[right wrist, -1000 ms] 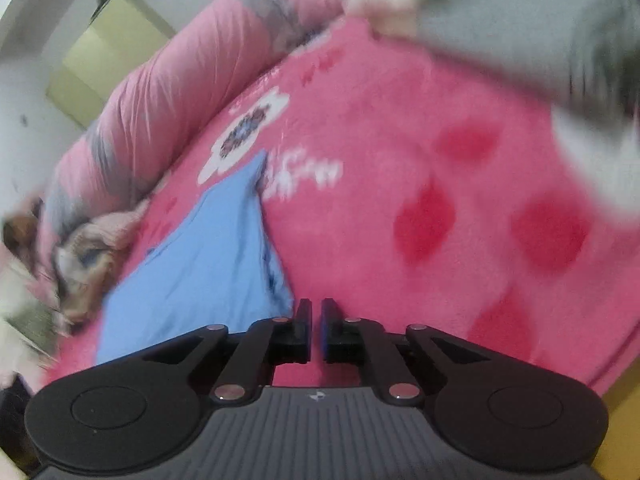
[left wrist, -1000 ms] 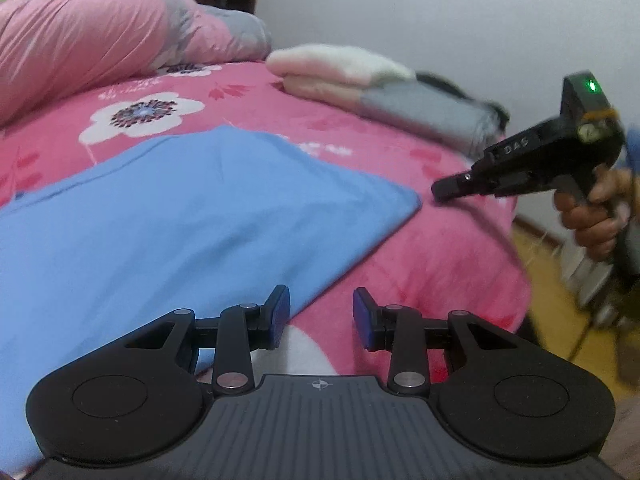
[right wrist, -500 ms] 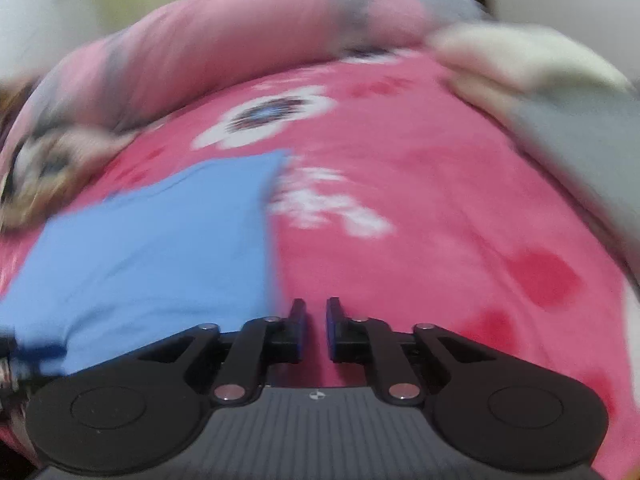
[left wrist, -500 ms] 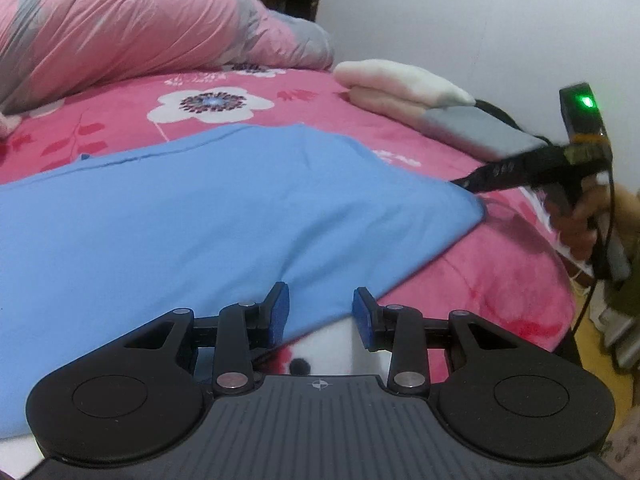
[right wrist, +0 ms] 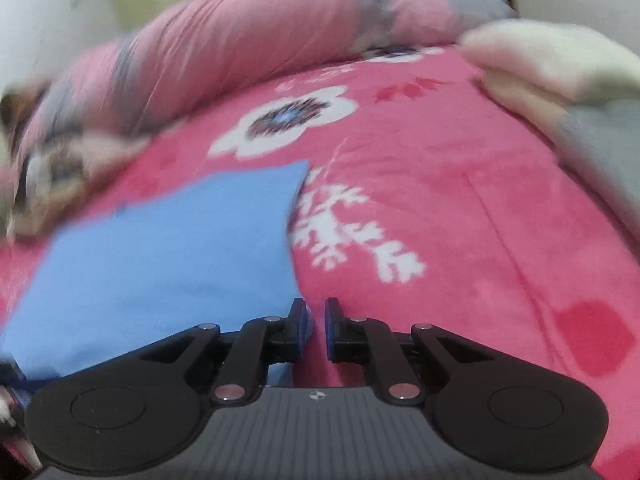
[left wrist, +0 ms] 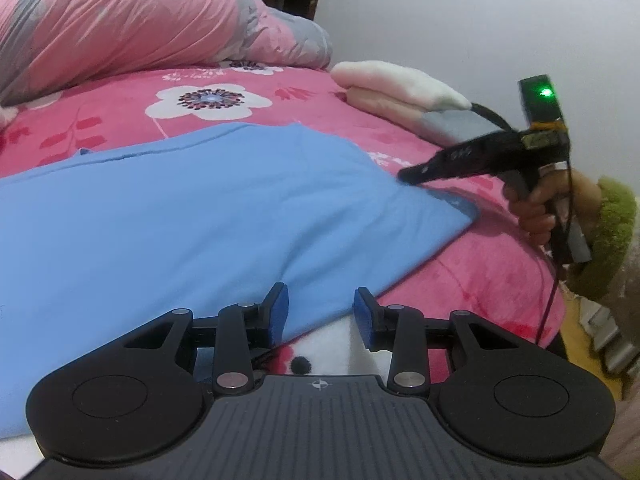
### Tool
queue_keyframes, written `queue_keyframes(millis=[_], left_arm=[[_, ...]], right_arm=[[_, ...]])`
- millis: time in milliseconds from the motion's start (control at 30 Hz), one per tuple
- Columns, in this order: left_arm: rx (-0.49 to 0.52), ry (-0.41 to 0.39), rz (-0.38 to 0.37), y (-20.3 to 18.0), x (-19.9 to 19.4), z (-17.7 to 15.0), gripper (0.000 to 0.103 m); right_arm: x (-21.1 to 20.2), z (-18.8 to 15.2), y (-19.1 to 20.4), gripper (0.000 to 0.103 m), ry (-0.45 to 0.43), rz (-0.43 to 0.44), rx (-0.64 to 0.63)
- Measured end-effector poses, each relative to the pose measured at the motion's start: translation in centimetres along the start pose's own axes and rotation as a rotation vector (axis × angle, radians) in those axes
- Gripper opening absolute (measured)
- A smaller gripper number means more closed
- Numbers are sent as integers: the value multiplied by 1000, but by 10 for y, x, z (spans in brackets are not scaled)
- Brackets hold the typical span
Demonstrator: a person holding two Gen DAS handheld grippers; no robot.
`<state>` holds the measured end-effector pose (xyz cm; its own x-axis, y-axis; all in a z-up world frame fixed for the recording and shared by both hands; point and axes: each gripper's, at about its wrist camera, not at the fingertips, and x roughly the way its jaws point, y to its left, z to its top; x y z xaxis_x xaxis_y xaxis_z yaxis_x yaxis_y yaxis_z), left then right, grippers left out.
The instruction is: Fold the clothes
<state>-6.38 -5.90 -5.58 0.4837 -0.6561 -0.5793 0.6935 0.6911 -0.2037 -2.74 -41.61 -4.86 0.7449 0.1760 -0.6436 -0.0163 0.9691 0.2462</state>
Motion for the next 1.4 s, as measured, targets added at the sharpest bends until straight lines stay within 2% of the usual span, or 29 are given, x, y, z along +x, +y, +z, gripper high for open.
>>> queue_keyframes(millis=[33,67,167,233,300,333,400,467,533,567,600,700,733,833,900,967,1000,1067,1133,1200,1267,1400], left_arm=[[-16,-9,-10,3,-4,2,36],[-33,-17,-20,7,-7,5,36],[-100,-50,-28,20,-15,11,36],[-150,-59,-4,29,-16,12,36],[-194,-60,29,40,-16,11,36],[-214,-56,48,46,-16,10,36],[-253,-43,90,58,-17,4,36],[-298,-41,88,72,-22,-2,36],[-322,-55,74,82,-28,-5,36],[-325,-60,80,85,-29,-5,36],[-329,-65,86,87,-31,-5,37],[-355,-82,107,97,-36,-5,37],[-366,-89,120,100,-38,-5,37],[-382,-104,169,109,-43,-7,39],[-397,-105,192,117,-47,-11,39],[-415,-108,193,125,-51,-14,39],[-423,-109,187,128,-52,-14,39],[-425,-112,188,130,-54,-14,39],[-418,-117,198,131,-56,-13,39],[-411,-122,209,132,-58,-13,39],[-404,-126,219,133,-60,-12,39],[-389,-136,240,134,-64,-11,40]], right_arm=[[-7,4,8,10,-34,-29,-46],[-10,8,17,10,-54,-15,-77],[-9,19,48,10,-66,104,-121],[5,20,74,10,-37,193,-177],[23,16,87,9,17,212,-211],[32,13,89,9,45,200,-224],[38,10,68,7,61,130,-187],[36,10,43,0,60,67,-114],[24,19,23,1,51,21,-17],[20,23,24,1,37,-2,-33],[18,27,29,2,30,8,-51],[30,38,50,2,56,140,-85],[40,41,54,2,72,137,-113],[68,49,48,1,88,36,-167],[77,60,19,2,74,-58,-47],[76,69,4,3,56,-127,12],[73,72,4,3,44,-121,18],[68,75,17,3,32,-14,6],[77,76,39,3,78,127,-28],[102,75,58,3,158,211,-48],[121,79,57,1,198,200,14],[133,104,31,4,105,98,188]])
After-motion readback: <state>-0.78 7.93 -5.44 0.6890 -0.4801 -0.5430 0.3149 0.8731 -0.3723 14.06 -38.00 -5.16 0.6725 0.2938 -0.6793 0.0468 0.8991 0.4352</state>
